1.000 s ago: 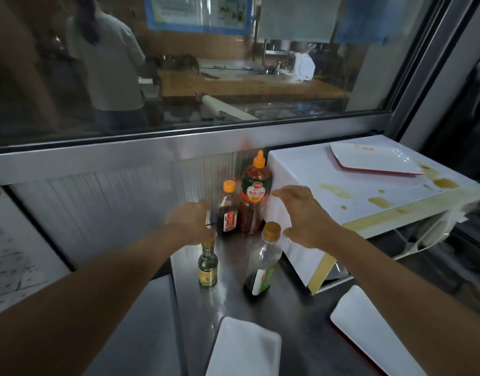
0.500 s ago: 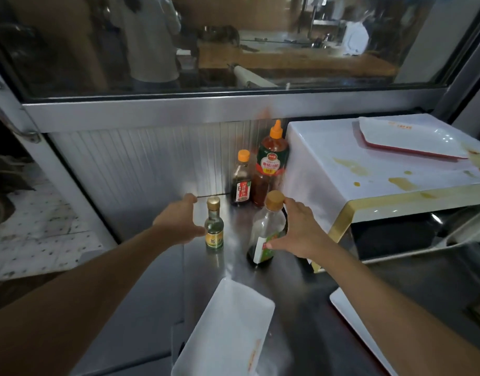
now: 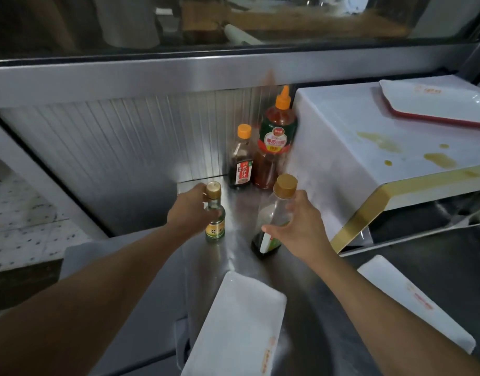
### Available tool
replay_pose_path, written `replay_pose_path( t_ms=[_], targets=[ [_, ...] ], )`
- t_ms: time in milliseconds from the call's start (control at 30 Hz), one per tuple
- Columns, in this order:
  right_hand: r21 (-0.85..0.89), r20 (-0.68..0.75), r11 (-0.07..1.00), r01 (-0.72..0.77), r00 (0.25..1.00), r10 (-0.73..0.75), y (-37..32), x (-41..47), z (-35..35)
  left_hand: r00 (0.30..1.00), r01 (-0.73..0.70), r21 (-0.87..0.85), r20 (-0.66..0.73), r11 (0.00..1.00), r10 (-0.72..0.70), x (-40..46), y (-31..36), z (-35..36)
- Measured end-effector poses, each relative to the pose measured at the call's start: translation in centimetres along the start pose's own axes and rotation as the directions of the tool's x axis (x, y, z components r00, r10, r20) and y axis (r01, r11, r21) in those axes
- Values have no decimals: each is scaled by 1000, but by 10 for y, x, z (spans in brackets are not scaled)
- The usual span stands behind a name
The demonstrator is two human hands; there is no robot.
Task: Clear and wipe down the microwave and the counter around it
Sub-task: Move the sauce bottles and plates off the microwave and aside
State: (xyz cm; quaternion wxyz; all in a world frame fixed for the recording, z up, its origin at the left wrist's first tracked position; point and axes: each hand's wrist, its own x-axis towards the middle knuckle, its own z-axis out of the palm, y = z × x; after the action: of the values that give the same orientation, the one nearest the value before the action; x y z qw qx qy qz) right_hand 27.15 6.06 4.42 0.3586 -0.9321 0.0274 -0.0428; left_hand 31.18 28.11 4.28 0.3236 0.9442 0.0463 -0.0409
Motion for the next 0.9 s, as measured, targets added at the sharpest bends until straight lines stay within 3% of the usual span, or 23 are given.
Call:
replay_pose_path(
  t_ms=[300, 633, 900],
  targets=[
    [23, -95, 1000, 12, 995, -9, -27, 13, 8, 997, -71, 32, -36, 997, 72, 12, -8, -9],
    [103, -125, 994, 38, 992, -25, -86, 74, 46, 989, -48, 4, -141, 999, 48, 28, -41, -54],
    [18, -126, 1000, 3, 992, -1, -112, 120, 91, 977, -96, -18, -191, 995, 91, 52, -67, -75]
  ],
)
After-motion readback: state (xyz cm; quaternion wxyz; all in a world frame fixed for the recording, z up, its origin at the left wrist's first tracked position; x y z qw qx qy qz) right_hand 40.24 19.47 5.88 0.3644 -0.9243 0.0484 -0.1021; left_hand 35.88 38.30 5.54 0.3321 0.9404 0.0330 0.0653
